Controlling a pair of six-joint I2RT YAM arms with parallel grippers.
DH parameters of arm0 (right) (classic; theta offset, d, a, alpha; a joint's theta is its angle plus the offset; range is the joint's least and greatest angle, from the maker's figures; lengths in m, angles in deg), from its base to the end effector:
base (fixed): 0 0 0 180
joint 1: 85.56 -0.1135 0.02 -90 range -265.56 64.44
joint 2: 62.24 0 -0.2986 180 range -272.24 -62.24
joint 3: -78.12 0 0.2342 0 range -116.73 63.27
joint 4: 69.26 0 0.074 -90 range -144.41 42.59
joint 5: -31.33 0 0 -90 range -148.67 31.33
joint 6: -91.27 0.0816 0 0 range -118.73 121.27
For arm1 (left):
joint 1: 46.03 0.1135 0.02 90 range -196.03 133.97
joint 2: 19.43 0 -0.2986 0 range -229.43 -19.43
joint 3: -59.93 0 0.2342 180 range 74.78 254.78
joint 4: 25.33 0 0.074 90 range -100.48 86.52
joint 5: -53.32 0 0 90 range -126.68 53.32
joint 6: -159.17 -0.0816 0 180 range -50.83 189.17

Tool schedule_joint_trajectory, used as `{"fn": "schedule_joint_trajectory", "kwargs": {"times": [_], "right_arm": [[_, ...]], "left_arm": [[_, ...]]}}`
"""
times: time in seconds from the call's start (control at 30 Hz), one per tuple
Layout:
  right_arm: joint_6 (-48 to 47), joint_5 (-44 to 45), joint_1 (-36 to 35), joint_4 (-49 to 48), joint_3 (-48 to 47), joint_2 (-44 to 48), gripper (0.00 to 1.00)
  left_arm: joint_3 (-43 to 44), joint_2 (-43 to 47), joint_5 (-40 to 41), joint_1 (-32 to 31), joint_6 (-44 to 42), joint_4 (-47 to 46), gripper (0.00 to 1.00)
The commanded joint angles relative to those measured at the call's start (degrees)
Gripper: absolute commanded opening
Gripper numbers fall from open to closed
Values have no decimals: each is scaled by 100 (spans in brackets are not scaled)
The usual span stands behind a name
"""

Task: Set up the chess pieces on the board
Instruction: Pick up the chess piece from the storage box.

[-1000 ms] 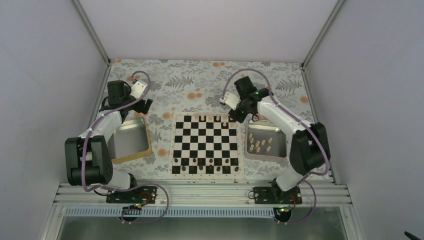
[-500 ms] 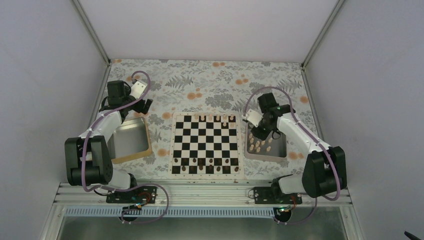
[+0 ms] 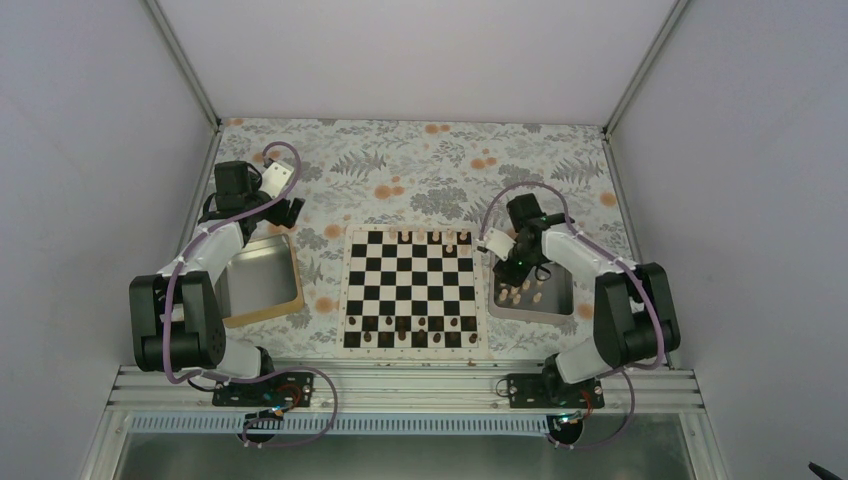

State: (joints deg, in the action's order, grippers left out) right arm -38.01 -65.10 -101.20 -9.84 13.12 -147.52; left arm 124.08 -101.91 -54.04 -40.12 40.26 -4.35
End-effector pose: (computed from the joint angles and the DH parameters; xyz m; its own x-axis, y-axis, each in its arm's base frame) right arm 0.2314 0.0743 0.1773 -0.5516 -0.8077 -0.2082 -0.8221 0.5686 -0.0279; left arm 0.3216 0.0088 0.2397 -0.4881 0.4134 -0.7687 0.4196 0.8834 0.2086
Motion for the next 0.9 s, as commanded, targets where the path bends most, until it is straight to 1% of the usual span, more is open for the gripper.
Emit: {"fn": "schedule_joint_trajectory", "kwargs": {"times": [0.0,0.23,0.33,0.67,0.87], "right_arm": [[-38,-262,91,-326,-124,-290,40],[-44,-241,231,-358,-289,-474,39],[-35,-278,278,-383,-379,-534,36],[-57,-358,285,-278,-556,-736,18],[-48,-224,313,-345,-525,-604,11]], "left_arm": [[124,69,-2,30,34,-24,100],[115,-23,23,31,18,-72,100],[107,-59,29,30,9,-86,100],[97,-87,27,30,-18,-97,100],[97,-115,15,29,-19,-95,100]]}}
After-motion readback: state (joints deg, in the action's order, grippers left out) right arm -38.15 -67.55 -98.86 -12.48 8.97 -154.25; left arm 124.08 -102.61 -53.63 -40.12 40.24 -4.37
